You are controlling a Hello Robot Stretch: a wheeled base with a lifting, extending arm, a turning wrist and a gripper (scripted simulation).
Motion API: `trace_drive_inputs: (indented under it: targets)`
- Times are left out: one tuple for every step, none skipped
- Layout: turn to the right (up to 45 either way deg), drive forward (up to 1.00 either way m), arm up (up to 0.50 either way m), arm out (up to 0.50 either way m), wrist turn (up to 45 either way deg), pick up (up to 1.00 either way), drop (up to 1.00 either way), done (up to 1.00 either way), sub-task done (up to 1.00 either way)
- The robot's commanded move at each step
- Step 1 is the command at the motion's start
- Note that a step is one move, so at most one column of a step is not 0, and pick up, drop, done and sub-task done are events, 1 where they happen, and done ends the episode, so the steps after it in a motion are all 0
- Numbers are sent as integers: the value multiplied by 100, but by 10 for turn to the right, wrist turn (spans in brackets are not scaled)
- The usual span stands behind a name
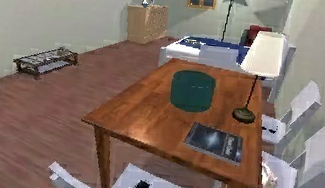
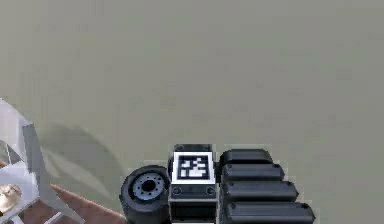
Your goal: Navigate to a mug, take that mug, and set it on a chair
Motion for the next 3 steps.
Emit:
trace_drive_inputs:
  targets:
    - [-300,0,0,0,0,0,0,0,0]
    - [450,0,0,0,0,0,0,0,0]
    - [450,0,0,0,0,0,0,0,0]
